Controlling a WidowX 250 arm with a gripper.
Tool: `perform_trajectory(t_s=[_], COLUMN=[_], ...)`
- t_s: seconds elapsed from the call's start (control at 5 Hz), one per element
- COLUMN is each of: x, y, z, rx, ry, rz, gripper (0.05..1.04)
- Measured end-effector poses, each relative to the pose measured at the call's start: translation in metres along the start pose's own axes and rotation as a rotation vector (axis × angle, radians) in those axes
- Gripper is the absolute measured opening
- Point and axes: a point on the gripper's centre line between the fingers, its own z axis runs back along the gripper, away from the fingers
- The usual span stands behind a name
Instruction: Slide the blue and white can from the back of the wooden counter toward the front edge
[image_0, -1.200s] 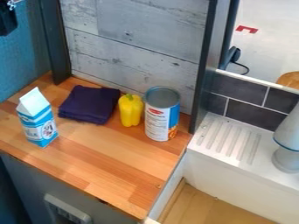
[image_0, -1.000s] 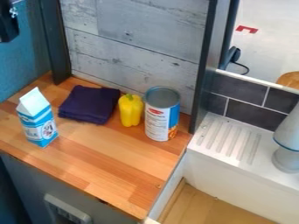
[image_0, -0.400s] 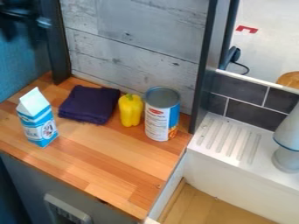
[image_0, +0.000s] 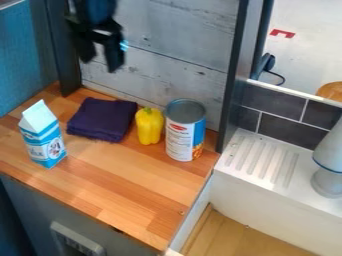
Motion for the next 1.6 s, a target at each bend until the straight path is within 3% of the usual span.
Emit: perform_trajectory(t_s=[0.4, 0.8, 1.6], x=[0.04, 0.067, 0.075], y=[-0.033, -0.071, -0.098], z=[-0.025, -0.049, -0.081], rx=[0.048, 0.077, 0.099], ry=[-0.078, -0.125, -0.185], rz=[-0.079, -0.145, -0.095], gripper=[1.001, 1.001, 1.001])
